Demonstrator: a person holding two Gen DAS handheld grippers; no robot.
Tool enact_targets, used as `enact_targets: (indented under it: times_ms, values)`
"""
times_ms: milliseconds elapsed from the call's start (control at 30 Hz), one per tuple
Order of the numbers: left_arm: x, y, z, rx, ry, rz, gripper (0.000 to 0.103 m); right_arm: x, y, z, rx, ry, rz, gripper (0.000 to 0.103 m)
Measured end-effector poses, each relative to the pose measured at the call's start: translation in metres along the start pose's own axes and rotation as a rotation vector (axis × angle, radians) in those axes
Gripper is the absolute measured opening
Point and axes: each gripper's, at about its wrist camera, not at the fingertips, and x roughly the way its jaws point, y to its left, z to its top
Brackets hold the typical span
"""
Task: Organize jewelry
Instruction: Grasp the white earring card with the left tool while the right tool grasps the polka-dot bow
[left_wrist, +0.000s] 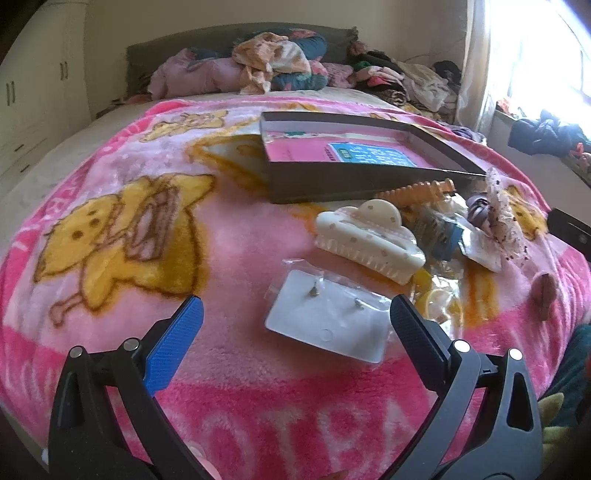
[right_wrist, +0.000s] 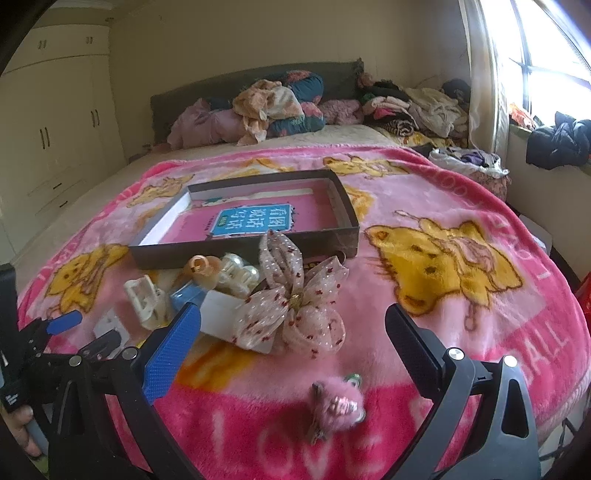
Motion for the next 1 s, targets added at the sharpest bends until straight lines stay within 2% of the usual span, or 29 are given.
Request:
enact_targets:
  times_ms: [300, 433, 467, 500, 667, 733, 800, 900, 1000]
  values:
    - [0.012, -0.009, -0.004, 0.034, 0.028, -0.107, 0.093, 0.045, -0.011, 0.009, 0.035, 0.11, -0.01, 0.097]
    - [0.014, -0.011, -0.004, 0.062, 0.031, -0.109, 0.089, 0.059, -0.011, 0.01, 0.038, 0.142, -0.001, 0.095]
    - [0.014, -0.011, -0.004, 0.065, 0.032, -0.109, 0.083, 0.062, -0.011, 0.009, 0.046, 0.152, 0.01, 0.093]
    - [0.015, -0.011, -0.003, 0.068, 0.033, -0.115, 0.078, 0.064, -0.01, 0.009, 0.05, 0.162, 0.021, 0.085]
    - [0.017, -0.012, -0.001, 0.096, 0.04, -0.104, 0.067, 0.071, -0.01, 0.003, 0.067, 0.192, 0.051, 0.063]
    - [0.017, -0.012, -0.001, 0.103, 0.041, -0.102, 0.061, 0.07, -0.012, 0.002, 0.077, 0.19, 0.063, 0.049]
    - [0.016, -0.012, -0.001, 0.098, 0.045, -0.104, 0.059, 0.069, -0.015, 0.001, 0.089, 0.187, 0.073, 0.039]
    - [0.014, -0.011, 0.001, 0.085, 0.048, -0.122, 0.058, 0.065, -0.02, 0.0, 0.11, 0.173, 0.081, 0.033]
    - [0.009, -0.009, 0.004, 0.076, 0.045, -0.134, 0.058, 0.058, -0.022, -0.002, 0.116, 0.151, 0.085, 0.031]
